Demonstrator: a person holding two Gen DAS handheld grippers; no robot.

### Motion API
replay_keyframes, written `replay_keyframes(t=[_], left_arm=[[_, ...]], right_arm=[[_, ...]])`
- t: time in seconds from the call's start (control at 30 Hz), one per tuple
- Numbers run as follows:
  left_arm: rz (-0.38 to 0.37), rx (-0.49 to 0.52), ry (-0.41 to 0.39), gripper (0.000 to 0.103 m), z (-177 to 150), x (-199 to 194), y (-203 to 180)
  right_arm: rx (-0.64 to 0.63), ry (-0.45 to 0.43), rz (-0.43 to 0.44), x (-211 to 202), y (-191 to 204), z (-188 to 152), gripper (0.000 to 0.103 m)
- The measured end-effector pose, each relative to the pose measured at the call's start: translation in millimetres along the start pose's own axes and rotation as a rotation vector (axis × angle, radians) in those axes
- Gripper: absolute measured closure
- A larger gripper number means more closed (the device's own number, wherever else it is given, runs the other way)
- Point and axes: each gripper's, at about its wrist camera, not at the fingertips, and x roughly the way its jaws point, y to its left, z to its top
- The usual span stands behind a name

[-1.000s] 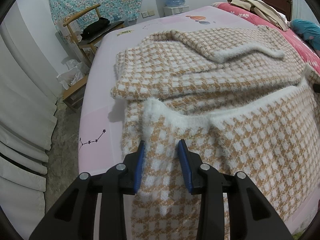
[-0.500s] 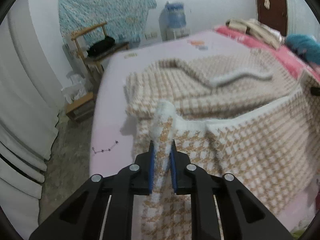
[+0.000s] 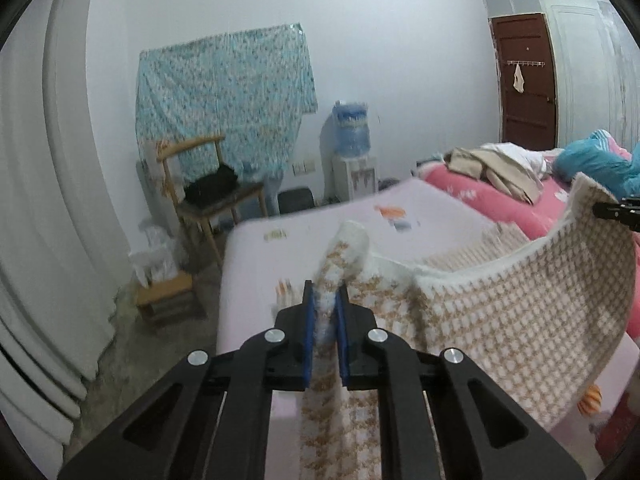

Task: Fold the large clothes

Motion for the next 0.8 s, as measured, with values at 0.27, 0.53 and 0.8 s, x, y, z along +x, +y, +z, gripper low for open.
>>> replay_keyframes(t=[0.27, 0.53, 0.8], left_arm=[[0.001, 0.017, 0.080, 0.093, 51, 125, 22], [-0.032, -0.074, 0.408, 0.091, 10, 266, 38], [-0.052, -0.371, 0.479, 0.087, -6, 291, 93]], right_arm=[[0.030, 0.011, 0.015, 96, -35, 67, 0.098], [0.130, 0.296, 0.089, 247, -66, 47, 0.089], [0.410, 0.320, 0.163, 269, -129, 27, 0.038]])
